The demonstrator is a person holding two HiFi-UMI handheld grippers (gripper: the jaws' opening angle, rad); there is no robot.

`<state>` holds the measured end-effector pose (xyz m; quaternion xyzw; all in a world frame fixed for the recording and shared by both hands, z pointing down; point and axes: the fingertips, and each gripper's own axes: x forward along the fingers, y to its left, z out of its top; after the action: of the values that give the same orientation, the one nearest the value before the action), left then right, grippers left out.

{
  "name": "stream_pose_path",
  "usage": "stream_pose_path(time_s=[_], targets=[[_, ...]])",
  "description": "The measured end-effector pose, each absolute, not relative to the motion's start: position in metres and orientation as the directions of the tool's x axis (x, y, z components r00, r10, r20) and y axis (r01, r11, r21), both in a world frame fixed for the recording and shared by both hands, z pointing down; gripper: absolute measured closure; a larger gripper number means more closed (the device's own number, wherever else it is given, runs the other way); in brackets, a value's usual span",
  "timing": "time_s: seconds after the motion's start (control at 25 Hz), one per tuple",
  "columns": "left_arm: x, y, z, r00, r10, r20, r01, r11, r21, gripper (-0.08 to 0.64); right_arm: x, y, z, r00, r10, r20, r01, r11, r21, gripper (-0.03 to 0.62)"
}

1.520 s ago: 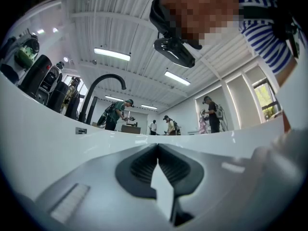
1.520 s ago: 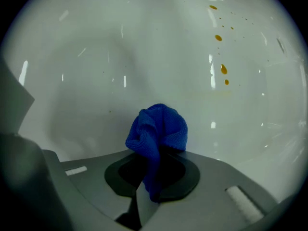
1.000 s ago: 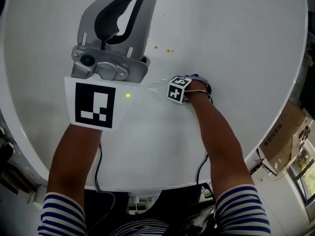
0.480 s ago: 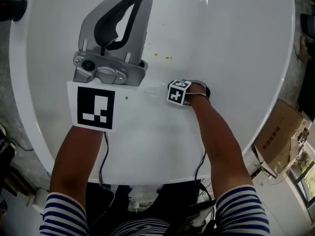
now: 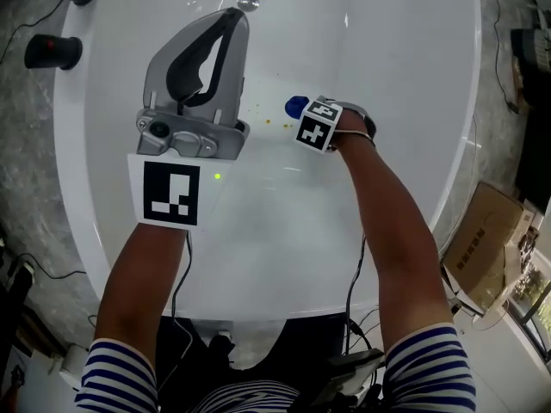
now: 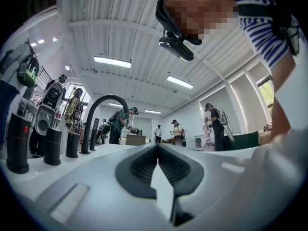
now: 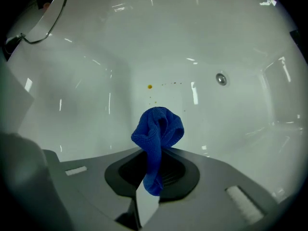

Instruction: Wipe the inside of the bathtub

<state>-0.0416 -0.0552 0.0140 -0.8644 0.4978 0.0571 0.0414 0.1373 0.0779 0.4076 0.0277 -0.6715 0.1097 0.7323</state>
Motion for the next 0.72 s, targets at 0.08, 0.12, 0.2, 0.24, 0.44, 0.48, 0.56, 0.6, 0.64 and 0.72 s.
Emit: stream_pose_path(time_s=[0.08,0.12,0.2,0.24,0.44,0.48,0.56,0.6,0.64,0.72], targets=[[-0.044,-0.063,0.006,0.491,-0.858,-0.147,-0.869,-0.495,-0.012,0.557,0.136,0.050,0.391,0.064,0.084,0.994,-0.203,0.977,-0.070,0.541],[-0.044,-0.067,0.001,0.488,-0.860,-0.152,-0.870,-0.492,-0.011,0.557,0.136,0.039,0.383,0.060,0.070,0.996,-0.203,0.978,-0.056,0.541],[-0.044,-0.073,-0.007,0.485,-0.860,-0.159,-0.872,-0.489,-0.012,0.557,0.136,0.022,0.371,0.048,0.049,0.998,-0.203,0.978,-0.038,0.541],[-0.042,-0.076,-0.009,0.484,-0.860,-0.162,-0.872,-0.489,-0.014,0.557,0.137,0.015,0.367,0.041,0.041,0.998,-0.204,0.978,-0.032,0.541],[-0.036,-0.093,0.006,0.490,-0.854,-0.174,-0.869,-0.494,-0.027,0.557,0.145,-0.031,0.376,0.020,-0.012,1.000,-0.207,0.978,0.016,0.541],[-0.036,-0.096,0.014,0.490,-0.855,-0.173,-0.870,-0.493,-0.027,0.557,0.147,-0.040,0.383,0.021,-0.022,1.000,-0.205,0.978,0.026,0.541],[-0.036,-0.101,0.034,0.485,-0.859,-0.165,-0.872,-0.488,-0.024,0.557,0.150,-0.057,0.400,0.026,-0.037,0.999,-0.203,0.978,0.042,0.541],[-0.037,-0.103,0.045,0.483,-0.861,-0.160,-0.874,-0.486,-0.023,0.557,0.151,-0.065,0.410,0.030,-0.042,0.999,-0.204,0.978,0.048,0.541],[-0.037,-0.106,0.057,0.482,-0.862,-0.154,-0.874,-0.485,-0.024,0.557,0.152,-0.072,0.420,0.034,-0.048,0.998,-0.205,0.977,0.054,0.541],[-0.039,-0.113,0.085,0.482,-0.865,-0.139,-0.875,-0.483,-0.029,0.557,0.151,-0.084,0.442,0.036,-0.058,0.998,-0.209,0.976,0.064,0.541]])
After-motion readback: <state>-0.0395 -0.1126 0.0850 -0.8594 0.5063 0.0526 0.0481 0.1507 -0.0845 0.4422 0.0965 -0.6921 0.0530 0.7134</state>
